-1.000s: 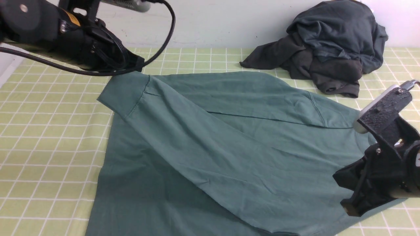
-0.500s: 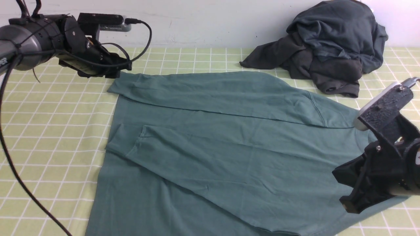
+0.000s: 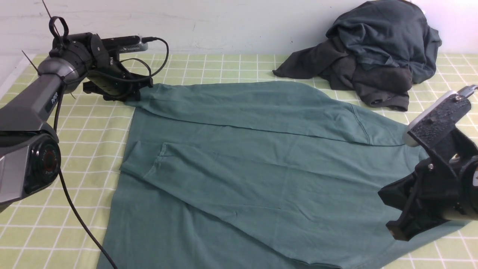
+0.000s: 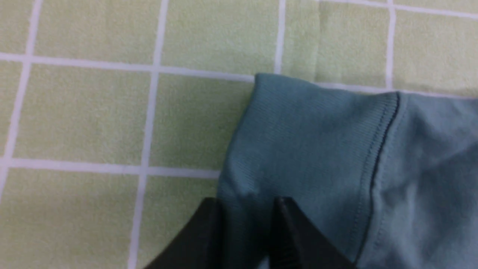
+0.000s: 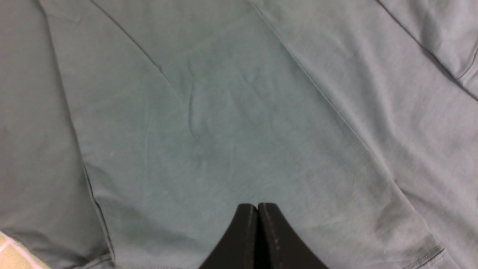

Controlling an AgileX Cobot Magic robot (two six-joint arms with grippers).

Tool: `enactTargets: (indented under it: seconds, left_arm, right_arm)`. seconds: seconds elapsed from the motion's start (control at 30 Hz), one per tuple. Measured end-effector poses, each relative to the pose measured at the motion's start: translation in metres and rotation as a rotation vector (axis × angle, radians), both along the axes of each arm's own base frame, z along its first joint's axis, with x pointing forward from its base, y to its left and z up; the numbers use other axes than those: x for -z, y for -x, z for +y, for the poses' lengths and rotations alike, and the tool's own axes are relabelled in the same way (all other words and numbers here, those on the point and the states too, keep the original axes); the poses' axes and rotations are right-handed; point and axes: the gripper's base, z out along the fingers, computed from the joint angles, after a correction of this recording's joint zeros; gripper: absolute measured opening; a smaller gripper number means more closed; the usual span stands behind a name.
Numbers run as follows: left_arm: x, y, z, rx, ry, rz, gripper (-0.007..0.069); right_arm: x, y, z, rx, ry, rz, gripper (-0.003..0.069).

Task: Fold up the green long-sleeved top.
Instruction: Use the left arm to clamp the cuff farthest from it, then use the left arm to drag and drop the cuff onto the cuff closest to the left arm

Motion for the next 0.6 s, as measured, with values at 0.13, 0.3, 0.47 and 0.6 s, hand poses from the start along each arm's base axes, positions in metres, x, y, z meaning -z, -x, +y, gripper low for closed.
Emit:
enactTargets:
  seconds: [0.13, 0.3, 0.47, 0.6]
  left_arm:
    - [-0.025, 0.009, -0.005, 0.059, -0.026, 0.035, 0.0028]
    - [-0.121, 0.049, -0.025, 0.154, -0.048, 0.066, 0.0027]
    - [-0.18, 0.113, -0.053, 0.202, -0.116, 0.088, 0.0027]
    - [-0.167, 0.158, -0.062, 0.23, -0.155, 0.224, 0.0027]
  right_arm:
    - [0.0, 0.0, 0.0, -0.001, 0.003, -0.001, -0.0014]
    - [0.001, -0.001, -0.002, -0.018, 0.045, -0.014, -0.0014]
    - [0.001, -0.001, -0.004, -0.03, 0.085, -0.021, -0.0014]
    - [0.001, -0.001, -0.005, -0.027, 0.088, -0.022, -0.0014]
